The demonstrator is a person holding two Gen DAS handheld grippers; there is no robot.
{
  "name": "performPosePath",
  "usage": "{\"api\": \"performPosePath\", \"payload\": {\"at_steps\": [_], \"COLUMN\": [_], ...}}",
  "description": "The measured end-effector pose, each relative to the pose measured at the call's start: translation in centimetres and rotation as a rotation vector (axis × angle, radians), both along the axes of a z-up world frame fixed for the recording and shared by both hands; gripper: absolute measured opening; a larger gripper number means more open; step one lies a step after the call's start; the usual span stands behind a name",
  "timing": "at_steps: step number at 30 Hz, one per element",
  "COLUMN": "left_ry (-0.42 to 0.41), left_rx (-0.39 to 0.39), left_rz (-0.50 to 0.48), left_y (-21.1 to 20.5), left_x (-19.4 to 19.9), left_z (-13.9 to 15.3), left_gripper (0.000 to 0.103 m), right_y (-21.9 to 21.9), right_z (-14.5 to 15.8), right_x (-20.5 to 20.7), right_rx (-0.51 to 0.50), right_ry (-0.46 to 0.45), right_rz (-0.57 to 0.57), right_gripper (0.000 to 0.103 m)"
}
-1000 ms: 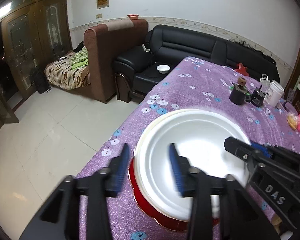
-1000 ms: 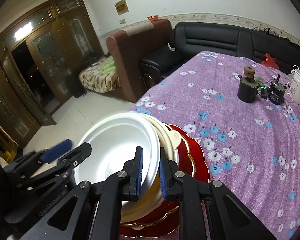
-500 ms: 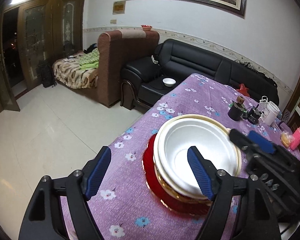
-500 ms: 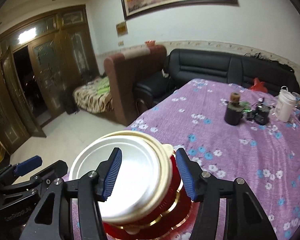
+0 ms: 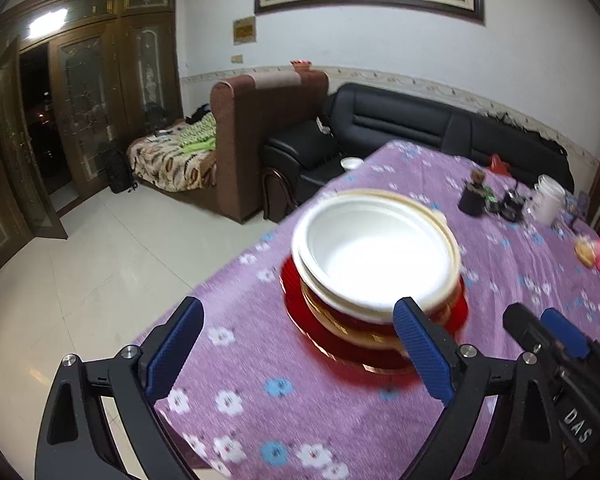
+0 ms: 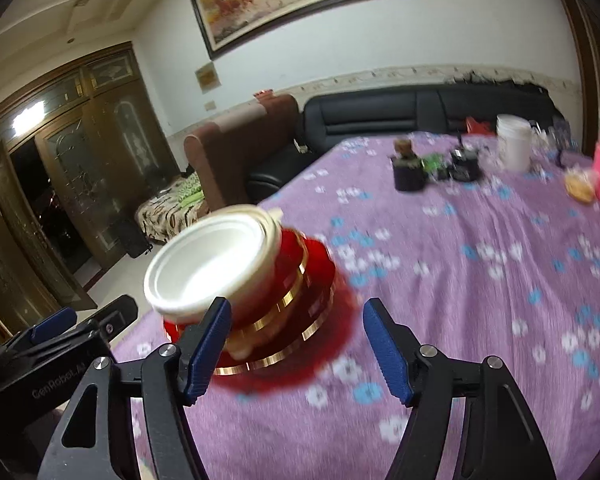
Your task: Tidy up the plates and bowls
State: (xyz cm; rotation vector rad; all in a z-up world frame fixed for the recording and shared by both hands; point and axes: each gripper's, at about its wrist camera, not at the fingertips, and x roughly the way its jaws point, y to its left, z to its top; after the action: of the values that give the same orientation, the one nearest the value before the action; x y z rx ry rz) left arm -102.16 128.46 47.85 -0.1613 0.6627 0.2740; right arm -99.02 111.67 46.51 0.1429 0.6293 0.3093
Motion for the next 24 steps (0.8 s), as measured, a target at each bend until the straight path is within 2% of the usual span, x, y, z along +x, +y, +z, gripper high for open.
{"api": "performPosePath", "payload": {"at_steps": [5, 12, 24], "left_ry": [0.021, 0.030, 0.076], "left_rx": [0.019, 0.035, 0.028], "left_rz": [-0.028, -0.059, -0.091], "left_y": [-1.8, -3.9, -5.9], "left_x": [-0.9, -1.9, -1.8], "left_z": [-0.2, -0.2, -1.5], "left_gripper": [0.096, 0.096, 0.096], "right_y": [-1.6, -3.1, -5.0], "right_z": [-1.1, -1.4, -2.5], "right_x": [-1.3, -3.2, -3.7], "right_rx": [0.014, 0.022, 0.020], "right_ry": [0.029, 0.018, 0.037], "right_rz": [-0.016, -0.037, -0.067], "right_gripper": [0.073, 0.074, 0.075]}}
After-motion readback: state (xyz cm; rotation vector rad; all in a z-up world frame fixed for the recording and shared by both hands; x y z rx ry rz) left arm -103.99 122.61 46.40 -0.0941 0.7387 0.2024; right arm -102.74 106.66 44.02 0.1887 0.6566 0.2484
